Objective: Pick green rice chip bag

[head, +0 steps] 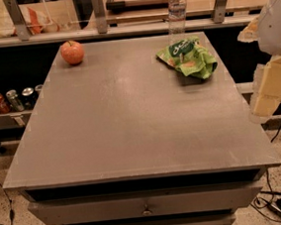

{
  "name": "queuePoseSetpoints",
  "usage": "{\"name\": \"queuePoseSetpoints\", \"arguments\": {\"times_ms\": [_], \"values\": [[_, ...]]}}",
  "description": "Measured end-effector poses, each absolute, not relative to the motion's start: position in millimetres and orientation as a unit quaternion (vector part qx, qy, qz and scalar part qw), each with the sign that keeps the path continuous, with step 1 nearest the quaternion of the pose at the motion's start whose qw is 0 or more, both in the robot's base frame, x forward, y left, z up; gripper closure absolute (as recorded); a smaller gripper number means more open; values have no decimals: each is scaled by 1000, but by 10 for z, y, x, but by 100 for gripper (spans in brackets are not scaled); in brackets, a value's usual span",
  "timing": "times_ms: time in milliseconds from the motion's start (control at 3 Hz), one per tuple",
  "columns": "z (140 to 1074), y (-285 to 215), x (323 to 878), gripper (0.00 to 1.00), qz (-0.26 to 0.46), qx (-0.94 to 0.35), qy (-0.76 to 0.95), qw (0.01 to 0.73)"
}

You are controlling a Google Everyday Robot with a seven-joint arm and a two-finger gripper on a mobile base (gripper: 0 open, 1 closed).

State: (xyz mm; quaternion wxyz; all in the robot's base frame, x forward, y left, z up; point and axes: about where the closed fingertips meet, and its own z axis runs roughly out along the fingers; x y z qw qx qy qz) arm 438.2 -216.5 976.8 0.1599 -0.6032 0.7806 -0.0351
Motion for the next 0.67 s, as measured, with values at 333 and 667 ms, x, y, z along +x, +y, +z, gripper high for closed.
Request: {"name": "queuePoseSetpoints", "arguments": {"times_ms": [333,667], "values": [[9795,-2152,4427,0,-39,-600,783,163],[9807,-2105,4595,0,-46,-606,779,156]]}}
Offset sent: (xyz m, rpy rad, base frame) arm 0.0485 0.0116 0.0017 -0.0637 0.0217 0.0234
